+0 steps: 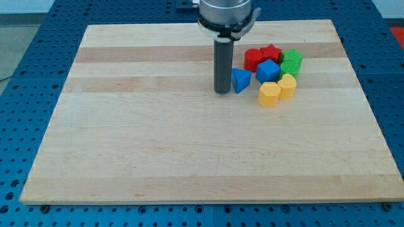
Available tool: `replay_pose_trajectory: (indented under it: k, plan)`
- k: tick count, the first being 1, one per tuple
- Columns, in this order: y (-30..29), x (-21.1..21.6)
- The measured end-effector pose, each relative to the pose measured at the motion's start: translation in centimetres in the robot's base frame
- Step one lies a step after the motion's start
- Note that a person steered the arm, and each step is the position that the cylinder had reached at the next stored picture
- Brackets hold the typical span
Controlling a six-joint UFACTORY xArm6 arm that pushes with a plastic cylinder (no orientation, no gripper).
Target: Point at the yellow hexagon
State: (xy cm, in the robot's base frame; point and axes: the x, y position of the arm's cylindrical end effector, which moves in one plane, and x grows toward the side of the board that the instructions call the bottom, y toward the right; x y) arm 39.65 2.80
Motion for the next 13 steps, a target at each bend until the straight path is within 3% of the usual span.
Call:
replay_pose_trajectory:
  k: [1,3,6,8,9,10,12,13]
  plan:
    - [2.0,-1.5]
    - [-0.2,3.2]
    - [0.2,0.6]
    - [-3.7,10.2]
    - [-1.7,12.2]
    - [3.2,9.7]
    - [4.6,4.6]
    - [5.0,5.9]
